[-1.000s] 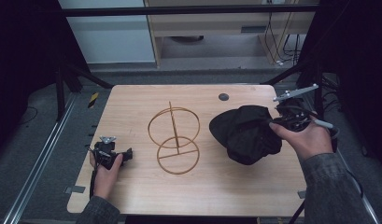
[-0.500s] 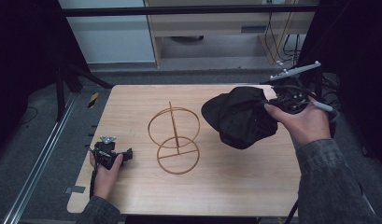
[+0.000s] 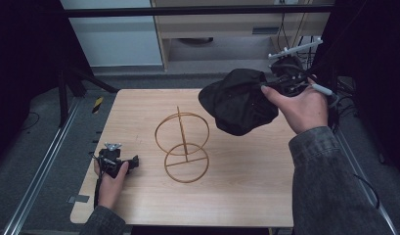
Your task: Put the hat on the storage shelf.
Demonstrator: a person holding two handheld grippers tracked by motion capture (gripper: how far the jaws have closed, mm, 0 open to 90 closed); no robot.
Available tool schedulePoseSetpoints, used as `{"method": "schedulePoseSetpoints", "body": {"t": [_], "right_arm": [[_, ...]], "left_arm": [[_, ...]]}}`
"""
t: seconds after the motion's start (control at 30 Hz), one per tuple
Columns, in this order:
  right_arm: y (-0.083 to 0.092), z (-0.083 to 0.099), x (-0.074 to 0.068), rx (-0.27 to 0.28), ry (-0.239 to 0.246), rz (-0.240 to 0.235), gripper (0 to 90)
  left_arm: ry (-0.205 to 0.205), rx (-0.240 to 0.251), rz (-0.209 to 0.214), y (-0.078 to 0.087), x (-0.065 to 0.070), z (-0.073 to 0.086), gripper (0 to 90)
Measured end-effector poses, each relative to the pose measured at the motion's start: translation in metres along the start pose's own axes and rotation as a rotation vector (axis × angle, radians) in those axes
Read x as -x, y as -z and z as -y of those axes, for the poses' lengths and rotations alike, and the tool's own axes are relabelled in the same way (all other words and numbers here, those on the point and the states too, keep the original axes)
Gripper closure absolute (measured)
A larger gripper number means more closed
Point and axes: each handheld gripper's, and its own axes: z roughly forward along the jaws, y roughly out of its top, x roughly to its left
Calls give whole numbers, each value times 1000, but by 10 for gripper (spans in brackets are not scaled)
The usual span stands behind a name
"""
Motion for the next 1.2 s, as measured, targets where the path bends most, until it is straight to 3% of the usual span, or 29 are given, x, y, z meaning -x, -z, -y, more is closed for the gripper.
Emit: {"method": "schedulePoseSetpoints", "body": {"t": [0.37, 0.8, 1.2], "right_arm": [[-5, -22, -18, 55, 6, -37, 868], [-12, -37, -41, 63, 49, -65, 868], [-32, -45, -73, 47, 96, -131, 868]], "left_arm": [[0, 0, 0, 0, 0, 0, 0], [0, 0, 0, 0, 0, 0, 0], [4, 3, 0, 0, 0, 0, 0]]}}
